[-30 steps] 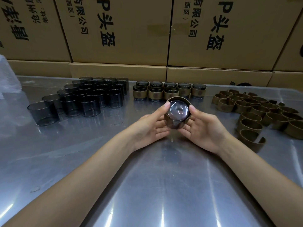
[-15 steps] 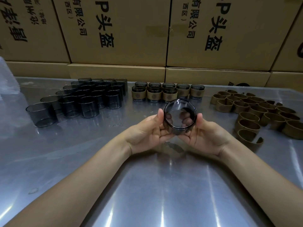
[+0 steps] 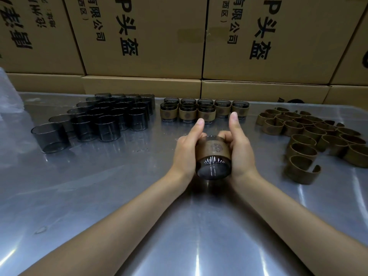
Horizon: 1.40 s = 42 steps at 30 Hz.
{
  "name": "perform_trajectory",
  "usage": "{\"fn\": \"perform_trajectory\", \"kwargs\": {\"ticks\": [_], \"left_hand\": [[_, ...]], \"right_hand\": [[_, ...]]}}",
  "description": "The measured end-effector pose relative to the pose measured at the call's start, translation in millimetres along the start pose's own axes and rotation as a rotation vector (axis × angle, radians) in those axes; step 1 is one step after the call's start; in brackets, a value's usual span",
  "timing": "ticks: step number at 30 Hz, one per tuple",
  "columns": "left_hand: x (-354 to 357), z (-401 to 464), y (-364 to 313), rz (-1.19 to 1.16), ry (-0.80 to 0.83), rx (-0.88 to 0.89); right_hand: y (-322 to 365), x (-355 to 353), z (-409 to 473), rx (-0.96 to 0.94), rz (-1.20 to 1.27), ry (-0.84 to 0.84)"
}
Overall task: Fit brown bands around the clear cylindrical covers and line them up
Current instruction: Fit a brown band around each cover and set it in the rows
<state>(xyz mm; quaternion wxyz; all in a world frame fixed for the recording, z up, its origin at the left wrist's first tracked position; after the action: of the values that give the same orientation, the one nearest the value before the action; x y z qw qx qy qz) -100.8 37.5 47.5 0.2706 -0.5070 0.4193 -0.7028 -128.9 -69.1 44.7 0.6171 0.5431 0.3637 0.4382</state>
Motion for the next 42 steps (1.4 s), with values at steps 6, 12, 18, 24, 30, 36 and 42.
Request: {"fn": "perform_trajectory", "kwargs": {"ticks": [6, 12, 18, 24, 30, 36, 42], "left_hand": [[51, -24, -2, 0.020, 0.192, -0.019], [-4, 6, -3, 0.080, 0.016, 0.057], [-1, 7, -5, 0.158, 0.079, 0.116], [-13, 21, -10, 0.413, 0.086, 0.275], [-24, 37, 3, 0.569, 0.143, 0.217], [-46, 71, 4, 0.665, 0.031, 0.201], [-80, 121, -6, 0.697, -0.216, 0.206]], "right_hand": [[-20, 38, 10, -0.138, -0.244, 0.095], [6, -6, 4, -0.128, -0.179, -0.099], [5, -3, 7, -0.157, -0.208, -0.125], [14, -8, 9, -0.445, -0.624, -0.050], [-4, -13, 22, -0.396, -0.952, 0.049], [-9, -27, 48, -0.319, -1.103, -0.048], [-21, -61, 109, -0.082, -1.117, -0.252]]}}
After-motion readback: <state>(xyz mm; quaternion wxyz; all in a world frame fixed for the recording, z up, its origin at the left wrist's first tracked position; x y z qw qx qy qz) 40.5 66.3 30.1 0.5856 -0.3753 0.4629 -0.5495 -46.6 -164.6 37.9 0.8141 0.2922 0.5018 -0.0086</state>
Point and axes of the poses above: each hand's wrist, its own z-axis towards the middle knuckle, its own x-axis out of the palm, y = z × x, the point moved 8 cm from there along z, towards the middle knuckle, and after that the axes turned 15 degrees about -z, right-handed, at the moved point
